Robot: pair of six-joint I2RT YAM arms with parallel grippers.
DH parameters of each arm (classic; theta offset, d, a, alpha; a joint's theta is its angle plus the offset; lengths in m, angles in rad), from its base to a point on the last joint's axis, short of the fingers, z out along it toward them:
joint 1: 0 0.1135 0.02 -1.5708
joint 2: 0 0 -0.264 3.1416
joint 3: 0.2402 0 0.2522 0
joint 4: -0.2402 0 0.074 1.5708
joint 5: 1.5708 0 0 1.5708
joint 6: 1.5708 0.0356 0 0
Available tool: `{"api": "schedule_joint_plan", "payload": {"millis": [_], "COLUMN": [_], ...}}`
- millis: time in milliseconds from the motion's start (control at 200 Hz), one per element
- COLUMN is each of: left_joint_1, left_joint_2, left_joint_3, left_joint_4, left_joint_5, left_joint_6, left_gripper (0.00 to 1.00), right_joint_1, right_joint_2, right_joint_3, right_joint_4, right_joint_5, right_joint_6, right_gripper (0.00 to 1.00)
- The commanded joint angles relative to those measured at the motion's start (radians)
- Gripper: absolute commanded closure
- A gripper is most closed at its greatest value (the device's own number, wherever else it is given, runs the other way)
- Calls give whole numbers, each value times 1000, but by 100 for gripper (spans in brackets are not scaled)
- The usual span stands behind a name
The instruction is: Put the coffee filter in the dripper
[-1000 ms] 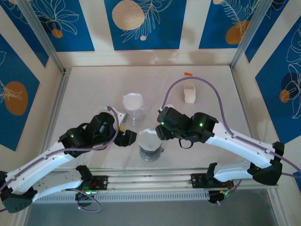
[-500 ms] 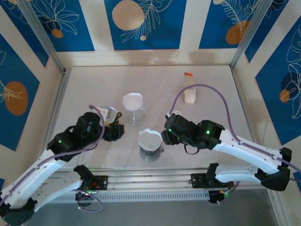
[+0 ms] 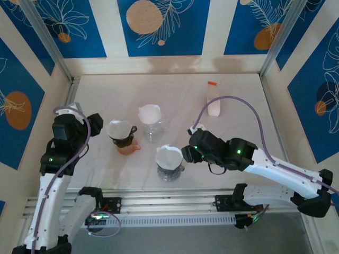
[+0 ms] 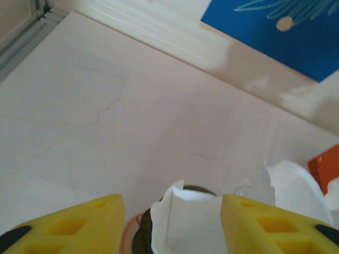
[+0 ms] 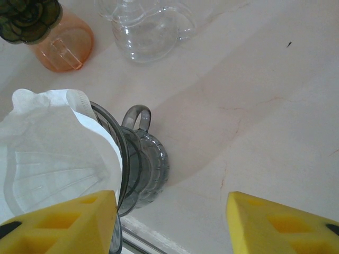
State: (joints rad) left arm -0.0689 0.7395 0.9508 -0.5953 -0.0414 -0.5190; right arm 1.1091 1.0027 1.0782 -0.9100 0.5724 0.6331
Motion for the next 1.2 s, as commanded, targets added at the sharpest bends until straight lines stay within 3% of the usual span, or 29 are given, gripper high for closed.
{"api": "schedule_joint_plan", "payload": {"millis": [0,325,450,1191], "left_joint_1": [76,299,342,191], "left_joint_2": [44,217,327,667], "left_joint_3": [-50,-261,-334,-477], "left_joint_4": [111,364,506,864], "left_joint_5": [69,278,357,403], "left_joint_6": [-61,-237,-321,-472], "left_gripper": [57,83,100,100], "right_joint_1": [4,3,3,3], "right_joint_2": [-36,-116,-124,-129], "right_joint_3": [-14,-73,-77,-69], "right_joint_4": [33,15,18,4], "right_joint_5": [4,19,17,37], "right_joint_6": [-12,29,31,35], "right_gripper": [43,42,43,43]}}
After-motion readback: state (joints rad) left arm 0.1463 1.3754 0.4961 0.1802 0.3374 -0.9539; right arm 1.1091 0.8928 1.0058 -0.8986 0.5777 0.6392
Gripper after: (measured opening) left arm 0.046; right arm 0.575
